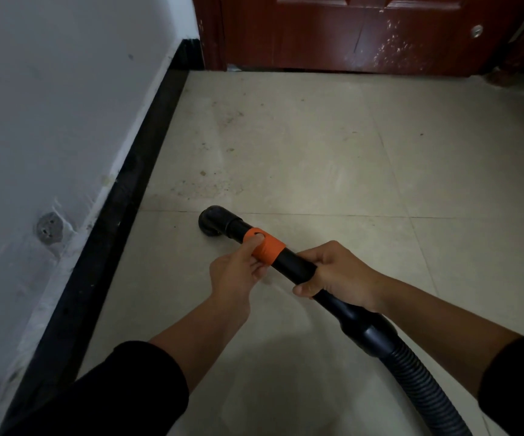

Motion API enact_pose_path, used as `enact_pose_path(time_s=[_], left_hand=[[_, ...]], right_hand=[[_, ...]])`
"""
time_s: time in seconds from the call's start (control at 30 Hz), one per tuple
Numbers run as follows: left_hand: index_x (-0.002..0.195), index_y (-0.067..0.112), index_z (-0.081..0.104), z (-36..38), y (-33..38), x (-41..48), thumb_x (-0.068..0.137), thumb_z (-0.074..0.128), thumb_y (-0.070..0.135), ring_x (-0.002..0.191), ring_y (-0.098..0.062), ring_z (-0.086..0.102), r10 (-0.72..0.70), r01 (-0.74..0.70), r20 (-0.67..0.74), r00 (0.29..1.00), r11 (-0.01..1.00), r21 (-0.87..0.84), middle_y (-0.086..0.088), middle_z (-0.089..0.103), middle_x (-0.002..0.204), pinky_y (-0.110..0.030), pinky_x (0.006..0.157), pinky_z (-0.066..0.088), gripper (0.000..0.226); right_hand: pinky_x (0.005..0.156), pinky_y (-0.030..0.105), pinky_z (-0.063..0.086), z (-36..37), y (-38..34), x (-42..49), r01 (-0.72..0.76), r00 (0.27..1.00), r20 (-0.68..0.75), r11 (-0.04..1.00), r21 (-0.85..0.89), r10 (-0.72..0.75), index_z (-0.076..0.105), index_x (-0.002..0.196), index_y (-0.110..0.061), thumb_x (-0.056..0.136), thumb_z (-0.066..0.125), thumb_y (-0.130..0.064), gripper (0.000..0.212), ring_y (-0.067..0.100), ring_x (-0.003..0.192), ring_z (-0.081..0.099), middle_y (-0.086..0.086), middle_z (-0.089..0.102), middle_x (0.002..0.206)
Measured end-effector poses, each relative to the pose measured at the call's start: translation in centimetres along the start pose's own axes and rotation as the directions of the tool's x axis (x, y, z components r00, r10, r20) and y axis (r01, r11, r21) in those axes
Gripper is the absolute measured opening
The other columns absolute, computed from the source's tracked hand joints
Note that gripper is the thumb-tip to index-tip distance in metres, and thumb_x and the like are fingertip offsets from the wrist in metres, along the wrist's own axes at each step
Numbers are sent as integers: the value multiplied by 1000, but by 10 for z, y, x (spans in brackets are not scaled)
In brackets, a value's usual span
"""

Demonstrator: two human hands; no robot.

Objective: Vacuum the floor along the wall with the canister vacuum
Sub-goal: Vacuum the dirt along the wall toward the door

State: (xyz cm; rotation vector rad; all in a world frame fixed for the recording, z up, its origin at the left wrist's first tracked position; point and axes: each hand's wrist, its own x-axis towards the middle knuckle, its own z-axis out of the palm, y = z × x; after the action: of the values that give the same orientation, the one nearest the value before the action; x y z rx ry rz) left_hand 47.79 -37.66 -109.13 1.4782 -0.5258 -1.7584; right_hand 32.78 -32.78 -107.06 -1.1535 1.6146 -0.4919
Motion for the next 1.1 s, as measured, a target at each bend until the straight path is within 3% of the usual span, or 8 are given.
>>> enact_pose_path(time_s=[0.2,0.4,0.57,0.67,0.8,0.9,0.97,1.1], left_hand=[[82,14,64,-23,11,8,83,74,20,79,-12,69,28,-29,-62,998,1000,-12,-7,70,85,-18,62,54,12],[85,12,65,-36,15,16,84,73,20,85,-17,69,41,-43,-102,994,999,-19,-11,71,90,-24,74,55,12],[87,10,66,-42,19,27,83,74,19,85,-18,68,37,-44,-141,989,998,-44,-12,70,91,-26,74,55,13],[91,8,68,-46,22,35,82,74,19,83,-18,68,35,-46,-170,985,997,-64,-12,70,91,-26,70,53,15],[88,11,67,-51,28,47,83,73,20,83,-18,68,47,-65,-218,975,995,-74,-10,70,90,-27,72,53,12],[89,10,67,-55,35,56,83,72,19,83,-18,67,63,-88,-242,968,992,-92,-10,69,90,-26,70,53,12],[91,7,68,-58,40,61,84,71,18,81,-19,66,73,-101,-256,964,990,-99,-10,69,88,-26,69,53,14],[89,8,67,-65,49,75,84,70,17,80,-18,65,91,-118,-257,962,989,-93,-9,67,86,-27,70,52,11]], right_hand=[[65,26,41,20,-13,16,27,999,38,999,36,-28,71,79,-4,72,74,1,10,13,59,51,-2,54,60],[61,22,42,31,-22,28,50,996,68,998,33,-52,68,68,-20,72,75,1,22,5,52,53,-12,56,53],[56,11,41,36,-31,37,73,993,88,997,29,-76,68,71,-26,74,74,3,29,-5,51,55,-18,59,51],[54,12,40,40,-35,44,85,992,88,996,25,-87,67,67,-27,74,73,3,32,-6,49,55,-19,58,50],[58,15,41,47,-41,59,99,992,79,995,-27,-96,73,83,-19,74,75,-1,21,-3,54,56,-16,60,56],[61,17,41,53,-48,71,120,990,76,992,-48,-116,72,82,-22,73,75,-2,22,2,62,57,-14,60,63],[63,22,44,56,-52,80,133,990,65,989,-69,-129,71,79,-20,73,76,-3,19,9,66,59,-7,61,67],[71,31,52,65,-59,95,151,988,37,983,-101,-148,72,91,-9,71,76,-6,21,24,80,67,11,70,84]])
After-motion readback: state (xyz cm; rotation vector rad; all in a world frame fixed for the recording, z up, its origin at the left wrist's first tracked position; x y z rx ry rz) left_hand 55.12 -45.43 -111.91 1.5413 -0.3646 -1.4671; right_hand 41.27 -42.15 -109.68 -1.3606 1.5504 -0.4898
